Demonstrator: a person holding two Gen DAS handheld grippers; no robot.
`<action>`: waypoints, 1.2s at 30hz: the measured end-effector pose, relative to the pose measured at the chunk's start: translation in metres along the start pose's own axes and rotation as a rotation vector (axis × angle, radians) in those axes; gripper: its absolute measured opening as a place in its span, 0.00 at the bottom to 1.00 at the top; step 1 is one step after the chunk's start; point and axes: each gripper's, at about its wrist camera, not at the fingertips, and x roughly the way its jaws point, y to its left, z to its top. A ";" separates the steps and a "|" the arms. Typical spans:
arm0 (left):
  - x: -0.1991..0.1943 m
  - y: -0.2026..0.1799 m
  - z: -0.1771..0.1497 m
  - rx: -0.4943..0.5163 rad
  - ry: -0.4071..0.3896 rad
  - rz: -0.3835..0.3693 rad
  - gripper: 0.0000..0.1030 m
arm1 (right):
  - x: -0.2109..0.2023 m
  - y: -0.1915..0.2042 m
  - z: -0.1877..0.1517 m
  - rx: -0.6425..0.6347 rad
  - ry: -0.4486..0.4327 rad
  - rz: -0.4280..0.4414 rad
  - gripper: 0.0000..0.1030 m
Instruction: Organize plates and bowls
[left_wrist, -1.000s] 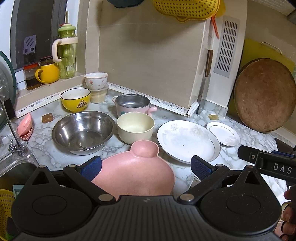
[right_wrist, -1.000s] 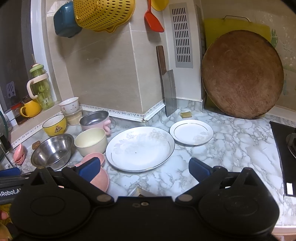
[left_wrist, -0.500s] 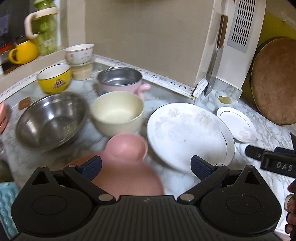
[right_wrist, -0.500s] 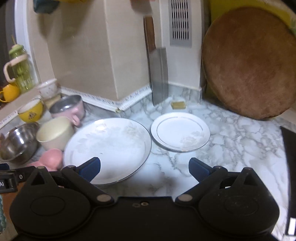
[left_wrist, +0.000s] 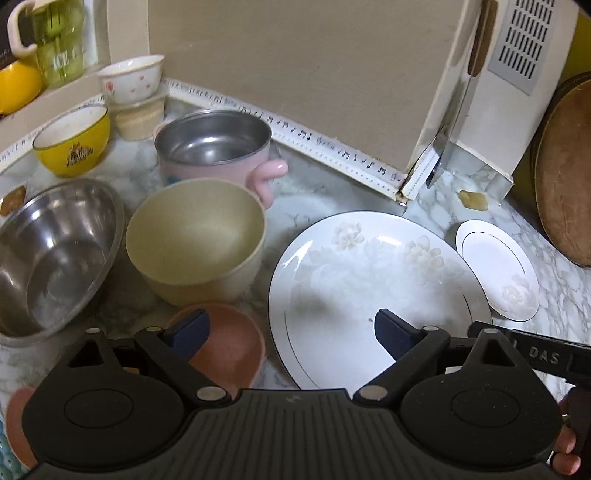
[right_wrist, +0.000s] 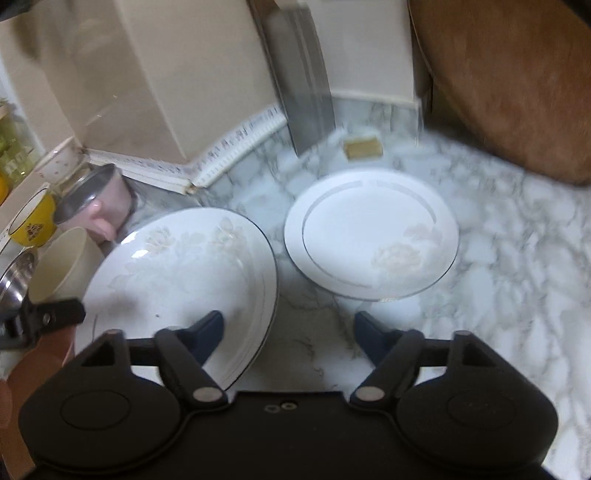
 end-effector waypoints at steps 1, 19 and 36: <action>0.000 0.000 0.000 -0.001 -0.003 0.004 0.94 | 0.004 -0.001 0.001 0.011 0.014 0.013 0.62; 0.002 0.004 0.005 0.001 -0.012 0.009 0.78 | 0.019 -0.008 0.006 0.129 0.078 0.147 0.11; 0.040 -0.013 0.020 0.045 0.065 0.001 0.62 | 0.000 -0.044 -0.006 0.128 0.075 0.161 0.10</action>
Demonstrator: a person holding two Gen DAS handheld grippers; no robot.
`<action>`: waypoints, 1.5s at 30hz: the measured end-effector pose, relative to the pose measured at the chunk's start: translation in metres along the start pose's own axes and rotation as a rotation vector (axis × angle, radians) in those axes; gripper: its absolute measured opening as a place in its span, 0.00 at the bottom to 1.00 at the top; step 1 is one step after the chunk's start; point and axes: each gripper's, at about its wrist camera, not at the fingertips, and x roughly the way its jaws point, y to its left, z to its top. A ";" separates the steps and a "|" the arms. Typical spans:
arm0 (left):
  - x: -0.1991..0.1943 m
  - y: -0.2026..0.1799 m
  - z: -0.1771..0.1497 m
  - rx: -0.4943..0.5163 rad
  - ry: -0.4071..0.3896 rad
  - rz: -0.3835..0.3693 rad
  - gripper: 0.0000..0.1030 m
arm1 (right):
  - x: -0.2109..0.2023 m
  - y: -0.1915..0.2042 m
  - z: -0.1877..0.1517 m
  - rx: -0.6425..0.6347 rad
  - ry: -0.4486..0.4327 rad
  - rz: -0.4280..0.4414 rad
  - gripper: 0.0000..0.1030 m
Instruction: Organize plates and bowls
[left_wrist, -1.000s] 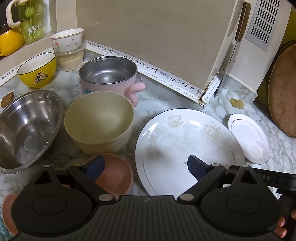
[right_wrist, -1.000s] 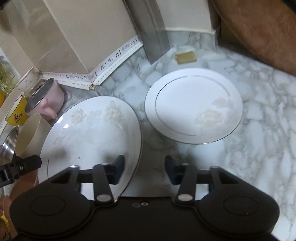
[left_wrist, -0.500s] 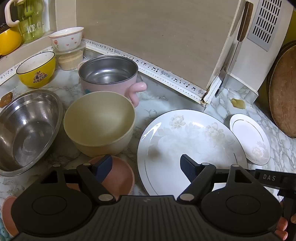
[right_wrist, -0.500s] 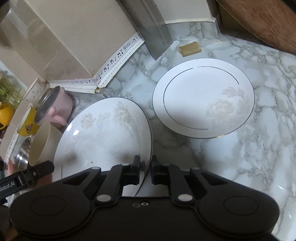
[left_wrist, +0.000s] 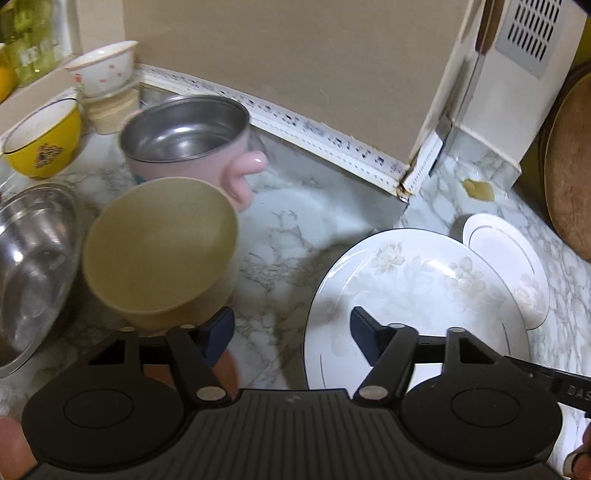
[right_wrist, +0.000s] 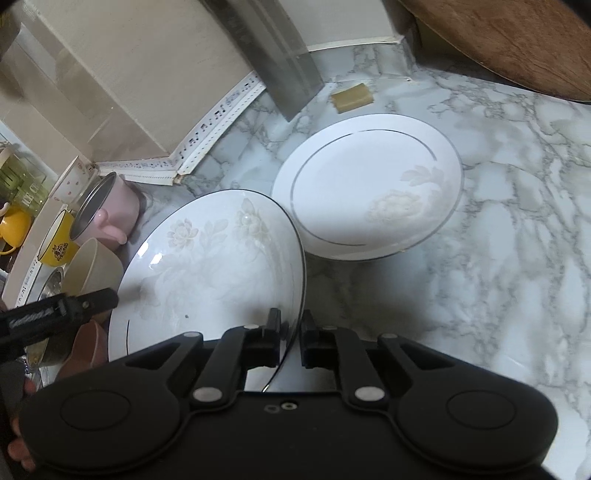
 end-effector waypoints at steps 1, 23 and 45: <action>0.004 -0.001 0.001 0.008 0.009 0.006 0.61 | -0.001 -0.001 0.000 -0.001 0.001 0.002 0.10; 0.003 -0.003 -0.008 0.006 0.047 -0.128 0.13 | -0.011 -0.001 -0.009 -0.003 -0.010 -0.016 0.10; -0.033 -0.104 -0.078 0.207 0.110 -0.372 0.12 | -0.108 -0.096 -0.061 0.133 -0.075 -0.112 0.10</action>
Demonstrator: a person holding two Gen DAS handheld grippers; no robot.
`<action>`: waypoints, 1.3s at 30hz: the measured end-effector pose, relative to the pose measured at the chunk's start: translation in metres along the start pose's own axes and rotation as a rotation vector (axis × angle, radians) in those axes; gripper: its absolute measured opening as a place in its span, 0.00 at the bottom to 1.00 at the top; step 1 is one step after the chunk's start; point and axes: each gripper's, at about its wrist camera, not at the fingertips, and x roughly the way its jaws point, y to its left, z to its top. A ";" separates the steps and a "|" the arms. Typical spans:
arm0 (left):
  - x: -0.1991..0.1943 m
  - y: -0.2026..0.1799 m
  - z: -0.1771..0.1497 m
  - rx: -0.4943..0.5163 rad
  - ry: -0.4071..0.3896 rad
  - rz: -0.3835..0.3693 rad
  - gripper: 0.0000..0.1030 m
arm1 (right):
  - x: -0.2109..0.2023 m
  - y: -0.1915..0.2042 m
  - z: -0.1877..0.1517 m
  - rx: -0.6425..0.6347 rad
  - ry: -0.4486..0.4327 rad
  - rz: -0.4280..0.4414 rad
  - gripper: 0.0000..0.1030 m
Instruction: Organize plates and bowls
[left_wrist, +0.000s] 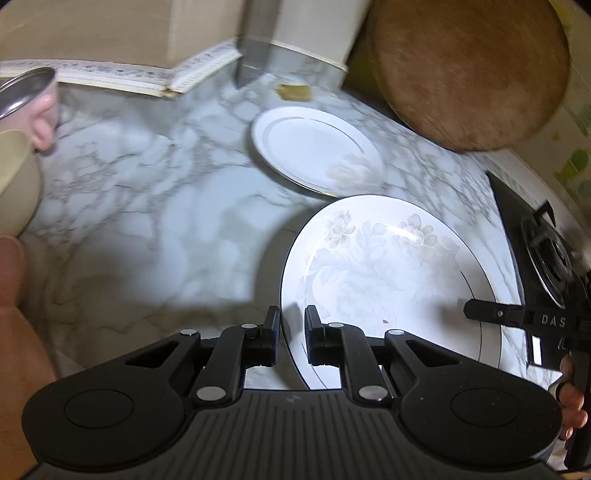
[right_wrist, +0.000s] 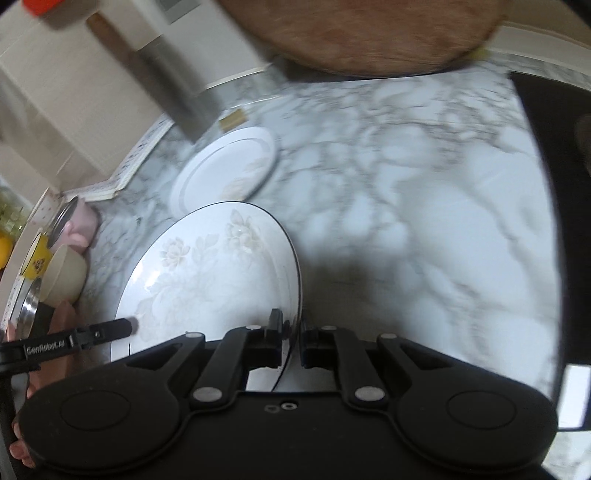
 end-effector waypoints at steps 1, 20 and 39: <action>-0.001 -0.003 -0.002 0.008 0.004 -0.010 0.12 | -0.002 -0.005 -0.001 0.013 -0.001 0.000 0.10; 0.004 -0.023 -0.008 0.059 0.019 -0.044 0.13 | -0.021 -0.030 -0.015 0.029 -0.035 -0.068 0.13; -0.036 -0.018 -0.001 0.077 -0.150 0.037 0.52 | -0.057 0.007 -0.009 -0.159 -0.208 -0.187 0.77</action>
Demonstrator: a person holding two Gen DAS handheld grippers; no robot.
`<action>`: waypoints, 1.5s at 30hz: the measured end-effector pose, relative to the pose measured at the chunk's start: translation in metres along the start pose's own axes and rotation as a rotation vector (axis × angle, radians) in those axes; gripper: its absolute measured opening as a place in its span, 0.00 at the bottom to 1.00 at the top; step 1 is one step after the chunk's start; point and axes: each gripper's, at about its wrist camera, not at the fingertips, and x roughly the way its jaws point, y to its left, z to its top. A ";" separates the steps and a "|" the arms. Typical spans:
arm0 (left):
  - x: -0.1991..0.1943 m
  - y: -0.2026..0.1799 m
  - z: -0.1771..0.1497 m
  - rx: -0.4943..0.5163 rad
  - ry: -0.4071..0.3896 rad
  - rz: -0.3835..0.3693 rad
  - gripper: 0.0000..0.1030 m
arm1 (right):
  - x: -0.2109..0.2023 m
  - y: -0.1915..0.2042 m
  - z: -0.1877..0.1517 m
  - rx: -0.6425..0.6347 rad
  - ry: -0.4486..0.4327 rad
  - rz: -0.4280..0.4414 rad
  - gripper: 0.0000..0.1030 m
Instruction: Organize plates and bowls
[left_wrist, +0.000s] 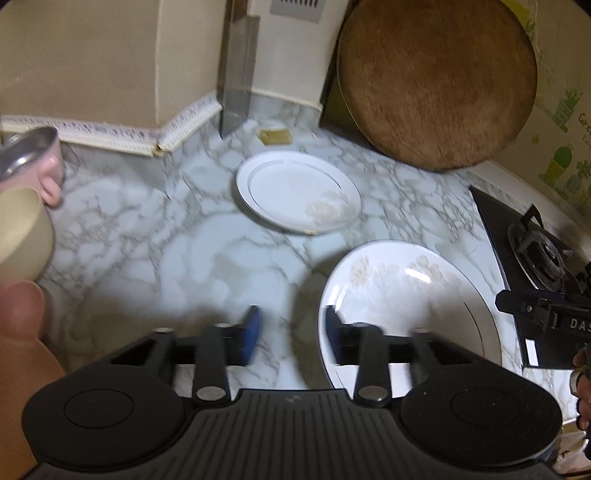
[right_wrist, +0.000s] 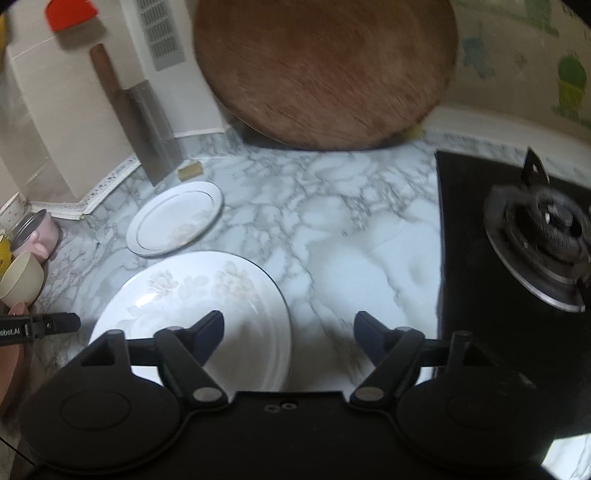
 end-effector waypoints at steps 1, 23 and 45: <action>-0.001 0.000 0.001 0.002 -0.013 0.009 0.56 | 0.000 0.004 0.002 -0.012 -0.005 0.005 0.78; 0.050 0.018 0.072 0.002 -0.094 0.163 0.76 | 0.077 0.080 0.093 -0.228 -0.040 0.013 0.99; 0.141 0.035 0.104 -0.085 0.056 0.165 0.73 | 0.200 0.075 0.129 -0.178 0.203 0.060 0.66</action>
